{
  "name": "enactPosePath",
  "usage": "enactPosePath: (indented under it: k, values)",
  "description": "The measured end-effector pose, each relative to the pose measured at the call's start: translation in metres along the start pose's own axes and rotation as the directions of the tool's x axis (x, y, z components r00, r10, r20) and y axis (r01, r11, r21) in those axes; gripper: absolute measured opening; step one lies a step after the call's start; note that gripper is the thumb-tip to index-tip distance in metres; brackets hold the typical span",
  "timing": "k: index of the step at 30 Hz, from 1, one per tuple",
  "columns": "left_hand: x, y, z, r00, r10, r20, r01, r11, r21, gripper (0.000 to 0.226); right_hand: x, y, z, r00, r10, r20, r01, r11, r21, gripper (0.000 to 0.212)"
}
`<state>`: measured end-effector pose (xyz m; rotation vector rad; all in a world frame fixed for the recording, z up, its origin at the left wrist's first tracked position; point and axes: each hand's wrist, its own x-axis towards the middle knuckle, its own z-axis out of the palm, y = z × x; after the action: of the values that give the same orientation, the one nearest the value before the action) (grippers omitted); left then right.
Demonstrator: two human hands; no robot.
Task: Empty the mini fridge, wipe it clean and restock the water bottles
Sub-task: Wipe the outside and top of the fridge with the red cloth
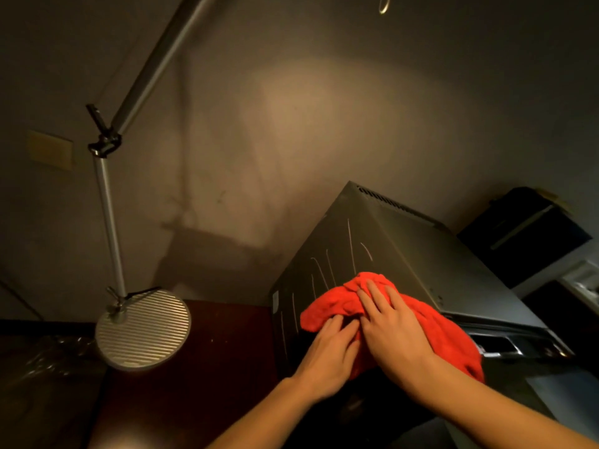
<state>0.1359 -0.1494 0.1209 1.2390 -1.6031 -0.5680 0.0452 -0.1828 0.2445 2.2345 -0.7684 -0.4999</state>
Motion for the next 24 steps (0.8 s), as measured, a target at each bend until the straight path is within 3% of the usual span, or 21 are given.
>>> enactPosePath:
  k: [3,9,15,21,24]
  values:
    - [0.025,-0.003,-0.006,0.997,-0.06,-0.046,0.06,0.998,-0.013,0.05,0.031,0.005,-0.011,0.994,0.069,0.089,-0.067,0.997,-0.024,0.054]
    - [0.073,-0.028,-0.026,0.981,-0.193,0.004,0.192,0.978,0.081,0.067,0.098,0.021,-0.014,0.977,0.172,0.129,-0.141,0.966,-0.219,0.05]
    - [0.093,-0.068,-0.049,0.992,-0.111,-0.061,0.116,0.99,0.082,0.075,0.165,0.039,-0.01,0.964,0.241,0.11,-0.212,0.951,-0.225,0.048]
    - [0.082,-0.082,-0.058,0.976,-0.148,-0.163,0.153,0.988,0.019,0.064,0.182,0.037,-0.006,0.971,0.189,0.146,-0.155,0.964,-0.217,0.046]
    - [0.068,-0.089,-0.054,0.958,-0.224,-0.18,0.231,0.973,0.018,0.06,0.166,0.024,0.005,0.98,0.08,0.18,-0.059,0.991,-0.116,0.043]
